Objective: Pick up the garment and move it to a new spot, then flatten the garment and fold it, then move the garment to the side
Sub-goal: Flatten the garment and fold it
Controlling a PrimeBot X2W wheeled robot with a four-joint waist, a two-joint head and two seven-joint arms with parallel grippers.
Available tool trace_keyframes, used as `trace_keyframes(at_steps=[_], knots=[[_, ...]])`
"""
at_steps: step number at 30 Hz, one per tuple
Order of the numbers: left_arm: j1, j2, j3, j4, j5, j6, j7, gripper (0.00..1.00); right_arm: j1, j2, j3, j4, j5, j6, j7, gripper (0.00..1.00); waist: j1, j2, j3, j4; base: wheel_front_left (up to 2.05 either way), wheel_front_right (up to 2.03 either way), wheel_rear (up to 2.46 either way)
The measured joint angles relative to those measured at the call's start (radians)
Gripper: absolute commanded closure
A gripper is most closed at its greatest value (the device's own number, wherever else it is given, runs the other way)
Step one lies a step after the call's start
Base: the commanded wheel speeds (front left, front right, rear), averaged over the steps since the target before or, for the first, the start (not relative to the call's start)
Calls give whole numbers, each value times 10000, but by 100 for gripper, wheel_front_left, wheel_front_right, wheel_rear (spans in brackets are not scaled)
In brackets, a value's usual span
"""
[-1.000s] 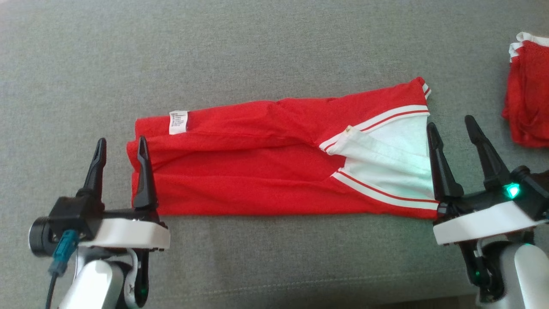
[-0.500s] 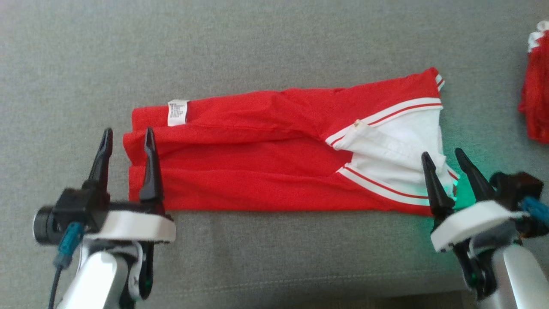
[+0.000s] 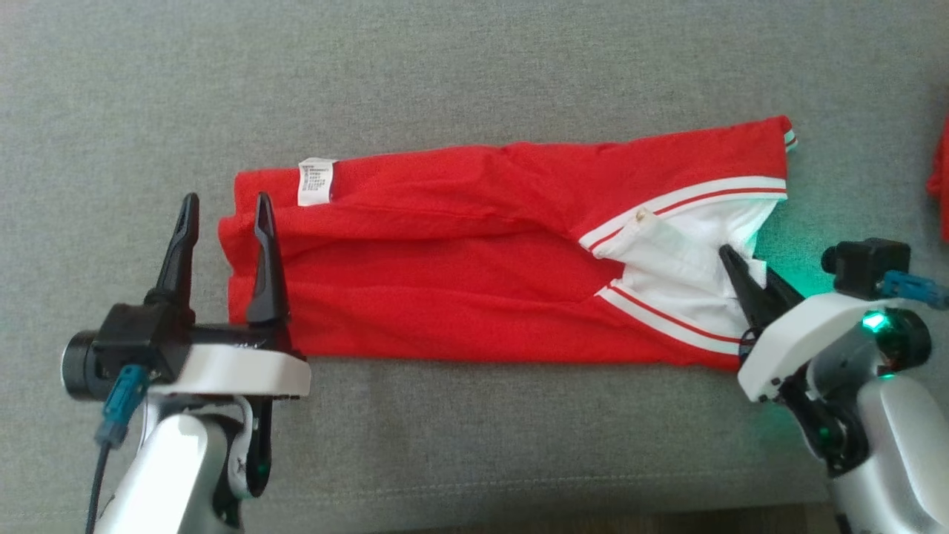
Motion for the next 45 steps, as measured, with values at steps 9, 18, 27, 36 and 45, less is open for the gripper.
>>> trace_keyframes(at_steps=[9, 18, 27, 36, 45], knots=[[15, -190, 42, 117, 0, -2, -15, 0, 227, -1183, -612, -844, -92, 0, 278, 100, 0, 0, -455, 10, 0, 0, 0], [170, -345, 61, 244, -10, -42, -15, 0, 577, -1898, -734, -1273, -244, 0, 399, 100, 0, 0, -1048, 144, 0, 0, 0], [579, -384, 90, 238, -10, -109, -15, 0, -505, -2054, 1197, -3223, -577, 0, 953, 100, 0, 0, -1457, 210, 0, 0, 0], [553, -546, 56, 221, -8, -259, -15, 0, -2417, -217, 4681, -1383, 539, 0, 775, 100, 0, 0, -1319, 611, 0, 0, 0], [40, -926, 19, 372, 58, -594, -17, 0, -4115, 1043, 5883, 1801, 1335, 0, -593, 100, 0, 0, -852, 1309, 0, 0, 0]])
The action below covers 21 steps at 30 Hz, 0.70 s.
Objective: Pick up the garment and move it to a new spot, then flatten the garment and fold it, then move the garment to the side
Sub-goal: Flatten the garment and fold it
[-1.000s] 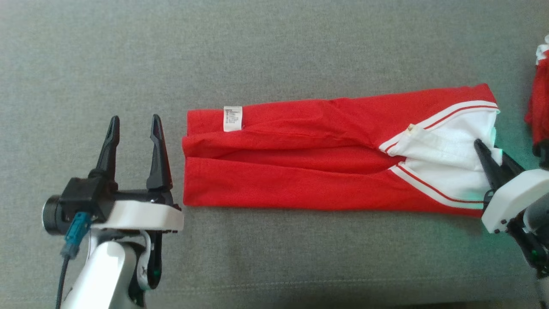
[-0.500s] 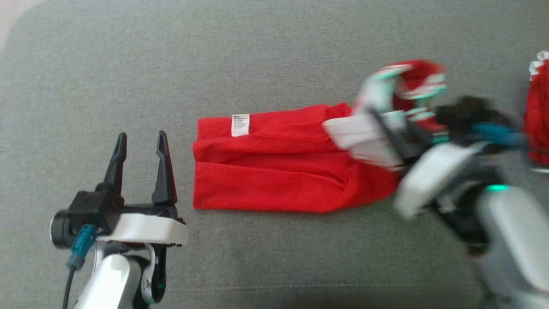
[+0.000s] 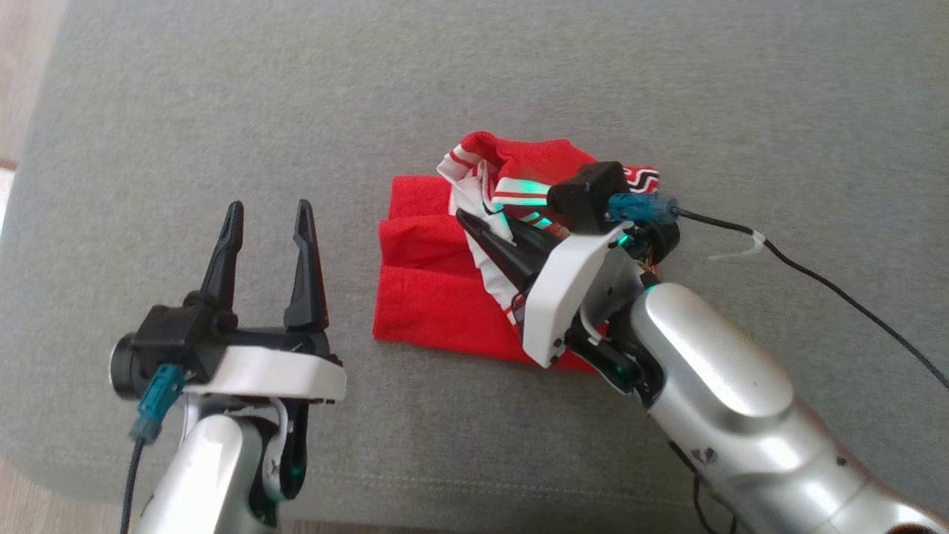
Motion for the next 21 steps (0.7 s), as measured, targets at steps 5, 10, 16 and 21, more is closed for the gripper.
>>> trace_keyframes(at_steps=[5, 10, 16, 21], knots=[[-80, -221, 29, 140, 130, -130, 0, 0, -464, 86, 510, 1104, 681, 0, -667, 73, 0, 0, 265, 255, 0, 0, 0], [-116, -295, 107, 215, 215, -244, 0, 0, -873, 155, 1076, 1398, 1227, 0, -1831, 0, 0, 0, 415, 244, 0, 0, 0], [-268, -347, 395, 268, 393, -345, -2, 0, -1379, 199, 1336, 717, 1181, 0, -3275, 0, 0, 0, 418, -35, 0, 0, 0], [-255, -364, 462, 299, 543, -407, -63, 0, -1349, 31, 646, -291, 537, 0, -4217, 0, 0, 0, 381, -263, 0, 0, 0]])
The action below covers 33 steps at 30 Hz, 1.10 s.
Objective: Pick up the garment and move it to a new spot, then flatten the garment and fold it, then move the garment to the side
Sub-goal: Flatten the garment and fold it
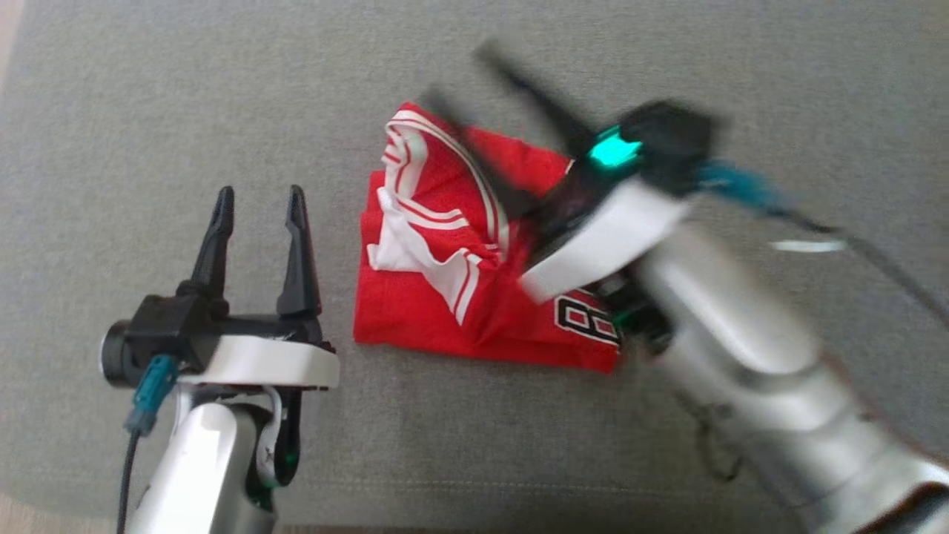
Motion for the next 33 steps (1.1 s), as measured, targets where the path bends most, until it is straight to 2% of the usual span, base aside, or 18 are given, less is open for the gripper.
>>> trace_keyframes(at_steps=[1, 2, 3, 4, 6, 10, 14, 21, 33], knots=[[20, 2, 109, -4, 67, 4, 0, 0, 143, -359, -828, -495, -558, 0, -282, 0, 0, 0, -33, -120, 0, 0, 0], [20, 2, 109, -4, 67, 4, 0, 0, 143, -359, -828, -495, -558, 0, -282, 0, 0, 0, -33, -120, 0, 0, 0], [31, 6, 180, -17, 115, 6, -2, 0, 330, -577, -1352, -729, -857, 0, -345, 0, 0, 0, -50, -186, 0, 0, 0], [35, 17, 217, -40, 130, 13, -4, 0, 965, -986, -2449, -1154, -1521, 0, -407, 0, 0, 0, -80, -307, 0, 0, 0], [39, 23, 226, -104, 240, 19, -4, 0, 1848, -1220, -3551, -1572, -2174, 0, -391, 0, 0, 0, -100, -426, 0, 0, 0], [43, 96, 263, -142, 299, 88, -4, 0, 3720, -1241, -5358, -2406, -3072, 0, -42, 0, 0, 0, -132, -654, 0, 0, 0], [59, 173, 297, -151, 374, 92, -4, 0, 5110, -1012, -6619, -3126, -3565, 0, 278, 0, 0, 0, -193, -844, 0, 0, 0], [368, 311, 293, -192, 466, 107, -4, 0, 6454, -543, -7219, -3935, -3925, 0, 721, 0, 0, 0, -325, -1056, 0, 0, 0], [449, 449, 247, -412, 466, 194, 96, 0, 6572, -359, -7294, -4207, -3960, 0, 899, 0, 0, 0, -387, -1113, 0, 0, 0]])
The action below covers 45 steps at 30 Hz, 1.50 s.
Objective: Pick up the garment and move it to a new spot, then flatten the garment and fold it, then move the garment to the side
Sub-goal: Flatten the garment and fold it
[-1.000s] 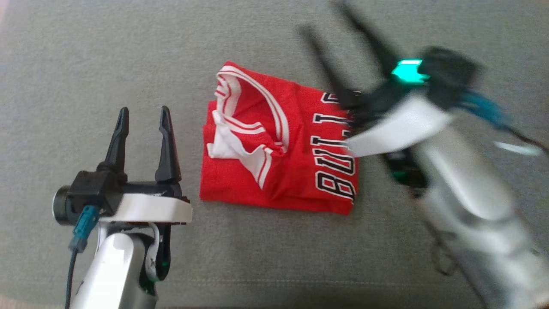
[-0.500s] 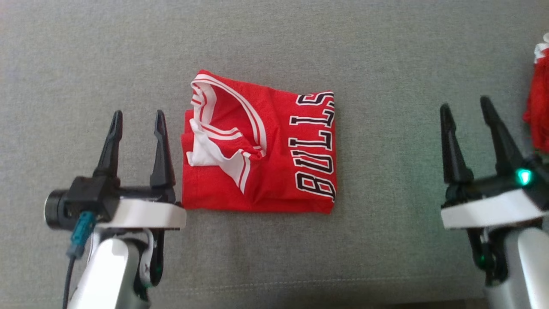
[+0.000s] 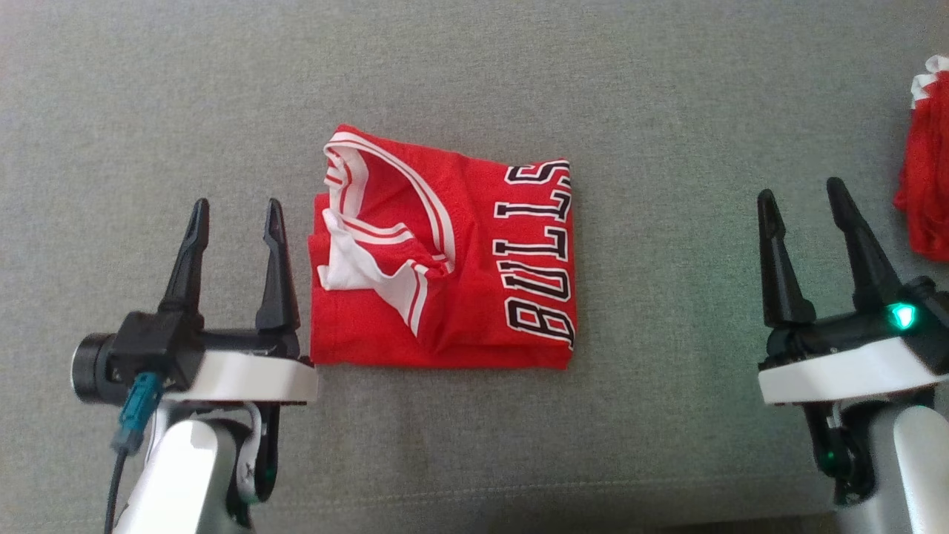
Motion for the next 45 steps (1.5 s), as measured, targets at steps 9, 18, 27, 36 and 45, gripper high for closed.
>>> trace_keyframes(at_steps=[9, 18, 27, 36, 45], knots=[[-5, 12, -58, -12, 0, 73, 0, 0, -244, 86, 2558, 997, 508, 0, 608, 100, 0, 0, 62, 77, 0, 0, 0], [-128, -6, -151, 29, -2, -15, -2, 0, -2398, 374, 5382, 3369, 1519, 0, 466, 100, 0, 0, 378, 481, 0, 0, 0], [-309, -54, -213, 190, -2, -15, -17, 0, -3591, 516, 7016, 4765, 2220, 0, 339, 100, 0, 0, 604, 818, 0, 0, 0], [-326, -123, -278, 267, -2, -27, -29, 0, -4404, 533, 8247, 5879, 2855, 0, 637, 100, 0, 0, 658, 885, 0, 0, 0], [-484, -207, -309, 332, -2, -105, -31, 0, -5133, 546, 9699, 6086, 3645, 0, 1049, 100, 0, 0, 712, 965, 0, 0, 0]])
